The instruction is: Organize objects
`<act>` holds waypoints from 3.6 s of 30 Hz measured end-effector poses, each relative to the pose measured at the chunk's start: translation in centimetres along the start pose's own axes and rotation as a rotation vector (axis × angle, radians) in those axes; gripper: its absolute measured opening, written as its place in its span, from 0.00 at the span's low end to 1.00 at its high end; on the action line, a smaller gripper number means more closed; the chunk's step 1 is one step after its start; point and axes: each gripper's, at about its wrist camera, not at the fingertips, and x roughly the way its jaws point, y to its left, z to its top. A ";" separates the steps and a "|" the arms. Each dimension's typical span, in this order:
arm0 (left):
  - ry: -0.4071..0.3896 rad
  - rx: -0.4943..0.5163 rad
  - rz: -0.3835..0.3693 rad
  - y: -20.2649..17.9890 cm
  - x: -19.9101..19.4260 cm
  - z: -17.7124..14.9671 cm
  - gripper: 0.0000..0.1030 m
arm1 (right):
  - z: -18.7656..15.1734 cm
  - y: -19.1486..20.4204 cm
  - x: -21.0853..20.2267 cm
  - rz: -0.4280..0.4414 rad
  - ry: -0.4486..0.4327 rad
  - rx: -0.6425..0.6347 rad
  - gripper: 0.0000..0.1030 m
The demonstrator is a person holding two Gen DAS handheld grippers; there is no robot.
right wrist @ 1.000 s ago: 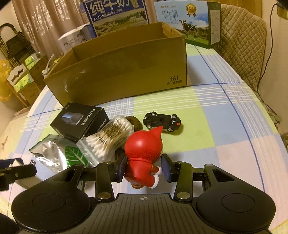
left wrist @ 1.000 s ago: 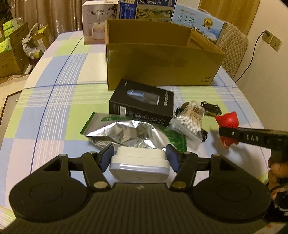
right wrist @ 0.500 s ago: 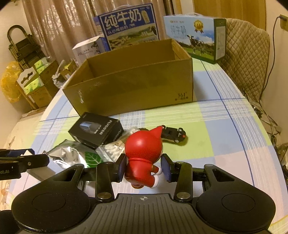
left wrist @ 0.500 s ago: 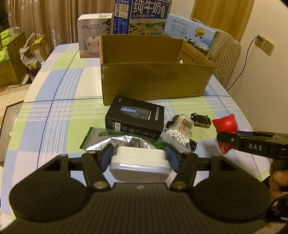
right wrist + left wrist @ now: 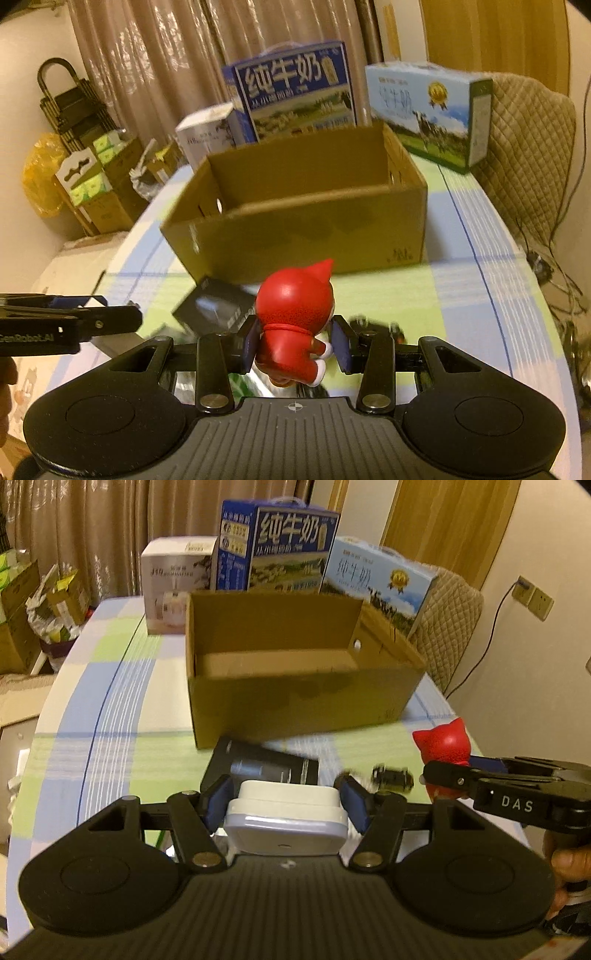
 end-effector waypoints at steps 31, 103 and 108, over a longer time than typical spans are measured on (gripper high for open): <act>-0.037 0.004 0.035 2.2 11.7 16.2 0.57 | 15.4 -3.2 11.8 -0.028 0.016 -0.056 0.37; -0.085 -0.161 0.140 5.9 -6.2 -6.1 0.99 | -2.3 -1.7 -4.3 0.031 -0.021 0.187 0.67; -0.062 -0.165 0.143 5.9 -6.7 -8.1 0.99 | -4.1 -1.2 -5.2 0.039 -0.008 0.199 0.67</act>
